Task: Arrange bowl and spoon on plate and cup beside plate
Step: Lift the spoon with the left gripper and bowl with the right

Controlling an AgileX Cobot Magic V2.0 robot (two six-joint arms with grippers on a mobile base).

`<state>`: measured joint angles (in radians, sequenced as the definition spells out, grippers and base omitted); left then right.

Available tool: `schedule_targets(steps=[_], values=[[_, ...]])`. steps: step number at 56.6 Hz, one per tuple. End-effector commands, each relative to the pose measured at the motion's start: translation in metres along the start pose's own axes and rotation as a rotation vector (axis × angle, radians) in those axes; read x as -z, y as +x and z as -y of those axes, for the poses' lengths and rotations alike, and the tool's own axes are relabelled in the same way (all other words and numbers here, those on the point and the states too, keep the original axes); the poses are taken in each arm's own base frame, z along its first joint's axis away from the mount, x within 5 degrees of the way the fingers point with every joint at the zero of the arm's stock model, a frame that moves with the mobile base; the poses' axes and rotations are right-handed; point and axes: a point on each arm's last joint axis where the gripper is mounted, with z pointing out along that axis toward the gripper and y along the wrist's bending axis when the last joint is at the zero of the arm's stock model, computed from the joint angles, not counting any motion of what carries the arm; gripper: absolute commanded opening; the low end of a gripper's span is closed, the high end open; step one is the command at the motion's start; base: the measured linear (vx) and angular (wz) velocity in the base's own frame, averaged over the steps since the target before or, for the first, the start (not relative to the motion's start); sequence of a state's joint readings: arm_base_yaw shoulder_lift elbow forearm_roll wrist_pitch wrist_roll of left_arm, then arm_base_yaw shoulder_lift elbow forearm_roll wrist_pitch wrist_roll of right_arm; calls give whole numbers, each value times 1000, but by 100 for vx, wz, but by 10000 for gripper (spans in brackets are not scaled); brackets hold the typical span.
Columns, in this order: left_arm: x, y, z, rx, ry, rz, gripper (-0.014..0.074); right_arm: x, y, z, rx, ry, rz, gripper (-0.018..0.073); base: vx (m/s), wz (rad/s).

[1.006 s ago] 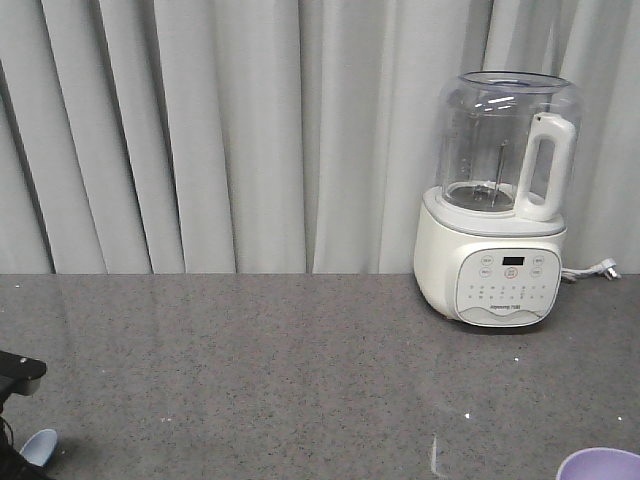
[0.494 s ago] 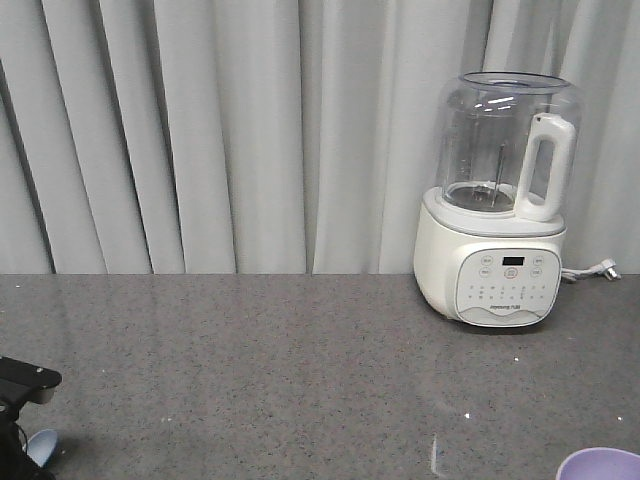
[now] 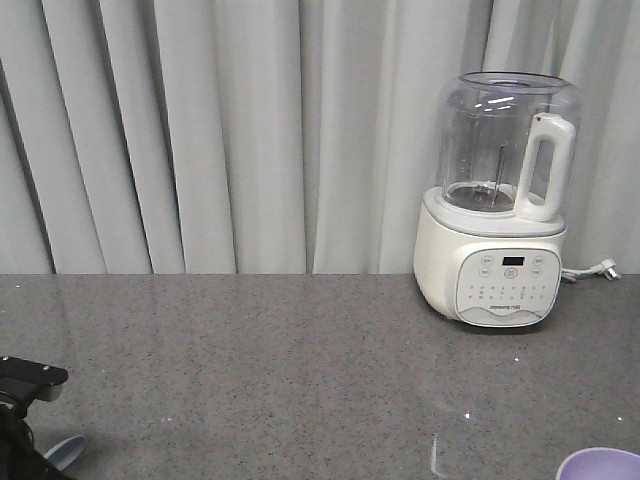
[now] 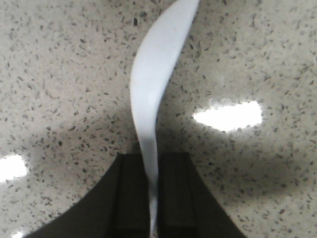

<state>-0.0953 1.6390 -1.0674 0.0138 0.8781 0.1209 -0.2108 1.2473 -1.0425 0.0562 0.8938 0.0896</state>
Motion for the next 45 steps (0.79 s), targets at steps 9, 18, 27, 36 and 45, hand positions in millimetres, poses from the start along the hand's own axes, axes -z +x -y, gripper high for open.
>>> schedule_targets(steps=[9,18,27,36,45], values=[[9,0,8,-6,82,13,-8,15,-8,0,23,-3,88,540,0,0],[33,-2,13,0,129,142,-6,15,-5,0,65,3,53,540,0,0],[67,2,15,10,134,288,-3,14,-2,4,87,46,13,540,0,0],[94,11,18,10,146,372,-3,13,-1,8,102,87,-3,540,0,0],[110,18,19,13,151,426,-3,-3,-3,9,98,96,-60,540,0,0]])
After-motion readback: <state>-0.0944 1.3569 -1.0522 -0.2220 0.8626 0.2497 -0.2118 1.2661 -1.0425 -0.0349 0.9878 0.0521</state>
